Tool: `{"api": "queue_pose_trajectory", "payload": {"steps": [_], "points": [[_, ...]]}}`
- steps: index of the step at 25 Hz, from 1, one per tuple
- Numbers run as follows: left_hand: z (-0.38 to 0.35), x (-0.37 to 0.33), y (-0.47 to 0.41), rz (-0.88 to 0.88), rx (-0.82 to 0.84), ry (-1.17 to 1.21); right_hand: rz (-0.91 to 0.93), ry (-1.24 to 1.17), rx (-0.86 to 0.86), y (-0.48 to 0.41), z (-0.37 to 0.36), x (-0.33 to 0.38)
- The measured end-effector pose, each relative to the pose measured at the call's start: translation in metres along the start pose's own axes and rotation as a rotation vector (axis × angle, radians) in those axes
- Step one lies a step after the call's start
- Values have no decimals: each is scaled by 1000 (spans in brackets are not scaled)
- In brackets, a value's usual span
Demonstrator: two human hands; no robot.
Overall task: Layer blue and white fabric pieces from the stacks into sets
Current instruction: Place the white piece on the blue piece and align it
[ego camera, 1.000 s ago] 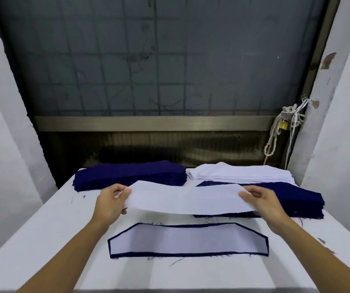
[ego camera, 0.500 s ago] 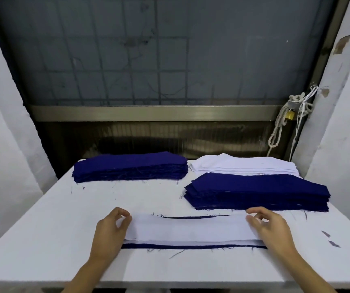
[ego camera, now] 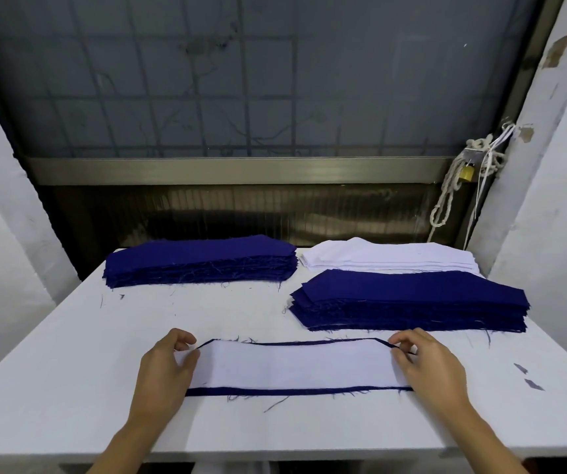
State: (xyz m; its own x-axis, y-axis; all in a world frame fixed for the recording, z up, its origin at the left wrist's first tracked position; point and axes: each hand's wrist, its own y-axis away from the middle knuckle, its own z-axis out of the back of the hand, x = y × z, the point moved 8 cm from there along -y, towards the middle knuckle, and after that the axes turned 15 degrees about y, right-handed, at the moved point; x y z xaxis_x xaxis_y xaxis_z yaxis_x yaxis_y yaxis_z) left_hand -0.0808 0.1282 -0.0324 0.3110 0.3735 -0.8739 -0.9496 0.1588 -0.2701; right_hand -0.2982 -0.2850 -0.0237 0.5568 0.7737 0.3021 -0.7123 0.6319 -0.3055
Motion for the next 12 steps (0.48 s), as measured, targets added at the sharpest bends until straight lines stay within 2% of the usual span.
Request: {"api": "queue_pose_trajectory", "payload": {"steps": [7, 12], "points": [[1, 1, -2, 19, -8, 26, 61, 66, 7, 0, -4, 2], [2, -9, -23, -5, 65, -57, 63, 49, -109, -14, 9, 21]]}}
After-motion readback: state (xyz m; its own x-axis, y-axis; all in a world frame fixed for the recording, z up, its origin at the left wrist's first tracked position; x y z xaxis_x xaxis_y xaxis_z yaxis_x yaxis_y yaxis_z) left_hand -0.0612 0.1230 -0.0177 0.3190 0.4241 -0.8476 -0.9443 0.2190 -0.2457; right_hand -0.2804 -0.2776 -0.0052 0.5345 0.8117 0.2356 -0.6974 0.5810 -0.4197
